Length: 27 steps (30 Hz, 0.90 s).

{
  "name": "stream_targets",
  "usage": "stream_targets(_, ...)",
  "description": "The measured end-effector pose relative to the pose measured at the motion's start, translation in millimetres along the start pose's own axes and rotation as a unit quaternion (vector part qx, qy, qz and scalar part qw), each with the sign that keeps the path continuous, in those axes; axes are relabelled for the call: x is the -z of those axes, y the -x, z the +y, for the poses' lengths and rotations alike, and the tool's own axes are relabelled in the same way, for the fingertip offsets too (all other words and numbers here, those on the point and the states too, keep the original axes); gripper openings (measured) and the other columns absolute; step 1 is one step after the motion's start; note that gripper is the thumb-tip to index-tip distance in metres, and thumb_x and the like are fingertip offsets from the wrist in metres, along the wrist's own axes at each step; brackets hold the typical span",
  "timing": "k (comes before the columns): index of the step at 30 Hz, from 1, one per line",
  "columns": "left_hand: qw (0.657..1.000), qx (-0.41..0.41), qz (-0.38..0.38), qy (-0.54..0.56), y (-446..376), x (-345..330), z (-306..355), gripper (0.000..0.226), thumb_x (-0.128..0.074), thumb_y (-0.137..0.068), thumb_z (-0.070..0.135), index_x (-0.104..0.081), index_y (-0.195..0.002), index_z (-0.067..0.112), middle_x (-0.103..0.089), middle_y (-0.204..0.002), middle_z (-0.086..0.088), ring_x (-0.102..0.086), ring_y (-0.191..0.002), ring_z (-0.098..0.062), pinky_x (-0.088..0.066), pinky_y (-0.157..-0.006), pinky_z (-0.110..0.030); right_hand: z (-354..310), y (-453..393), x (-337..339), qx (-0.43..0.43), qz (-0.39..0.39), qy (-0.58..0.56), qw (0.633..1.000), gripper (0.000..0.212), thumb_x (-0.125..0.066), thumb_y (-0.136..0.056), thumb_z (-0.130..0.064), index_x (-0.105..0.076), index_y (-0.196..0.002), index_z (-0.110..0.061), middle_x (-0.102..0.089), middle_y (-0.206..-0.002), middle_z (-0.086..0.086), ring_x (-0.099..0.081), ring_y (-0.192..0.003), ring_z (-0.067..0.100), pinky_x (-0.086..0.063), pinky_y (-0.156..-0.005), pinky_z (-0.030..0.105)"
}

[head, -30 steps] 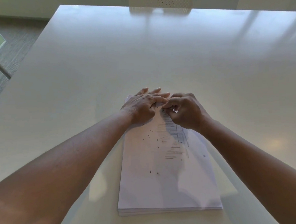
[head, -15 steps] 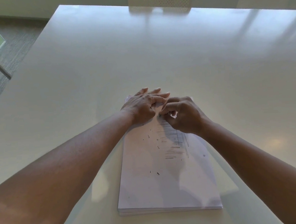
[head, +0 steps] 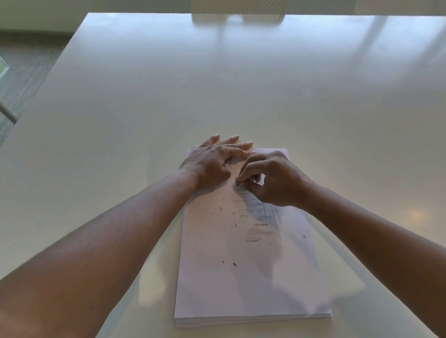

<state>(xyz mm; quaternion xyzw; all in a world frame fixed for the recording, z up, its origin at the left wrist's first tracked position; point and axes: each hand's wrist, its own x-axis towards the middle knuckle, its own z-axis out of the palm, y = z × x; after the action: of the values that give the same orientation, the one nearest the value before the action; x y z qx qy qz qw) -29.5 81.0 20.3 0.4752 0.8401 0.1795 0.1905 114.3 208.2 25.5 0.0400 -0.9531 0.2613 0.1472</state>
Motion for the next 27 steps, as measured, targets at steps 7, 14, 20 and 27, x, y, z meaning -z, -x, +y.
stream_targets(7,1.0,0.005,-0.002,0.002,1.9,0.6,2.1,0.058,-0.035,-0.101,0.027,-0.039,-0.143,0.067,-0.019,-0.165,0.029,-0.007,-0.159,-0.016,-0.01,-0.119,-0.069,4.5,-4.7,-3.5,-0.031,0.076,-0.004,0.997,0.011,-0.076,-0.077,-0.002,-0.081,-0.082,-0.011,-0.074,-0.084,0.003,-0.058,-0.062,0.005,-0.054,-0.063,0.025)
stream_targets(14,1.0,0.007,-0.004,-0.01,2.7,1.5,5.2,0.059,-0.036,-0.1,0.026,-0.039,-0.142,0.068,-0.017,-0.166,0.029,-0.006,-0.159,-0.018,-0.01,-0.118,-0.07,13.1,-6.4,9.0,-0.033,0.046,0.012,0.998,0.014,-0.077,-0.075,-0.002,-0.081,-0.082,-0.013,-0.074,-0.081,0.001,-0.057,-0.06,0.006,-0.056,-0.063,0.027)
stream_targets(20,1.0,0.003,-0.004,-0.015,4.8,3.0,6.3,0.062,-0.036,-0.099,0.024,-0.039,-0.142,0.068,-0.018,-0.165,0.031,-0.007,-0.159,-0.017,-0.012,-0.12,-0.07,6.9,-0.1,6.6,-0.029,0.034,0.006,0.999,0.013,-0.077,-0.075,-0.001,-0.081,-0.081,-0.012,-0.073,-0.08,0.0,-0.058,-0.061,0.009,-0.054,-0.064,0.024)
stream_targets(27,1.0,0.003,0.0,-0.026,2.7,0.8,5.3,0.06,-0.035,-0.099,0.025,-0.04,-0.142,0.067,-0.019,-0.166,0.029,-0.008,-0.159,-0.019,-0.015,-0.121,-0.062,10.7,-7.6,9.3,-0.07,0.045,0.006,0.997,0.014,-0.074,-0.074,-0.005,-0.081,-0.079,-0.016,-0.068,-0.075,-0.008,-0.055,-0.059,-0.006,-0.048,-0.061,0.015)
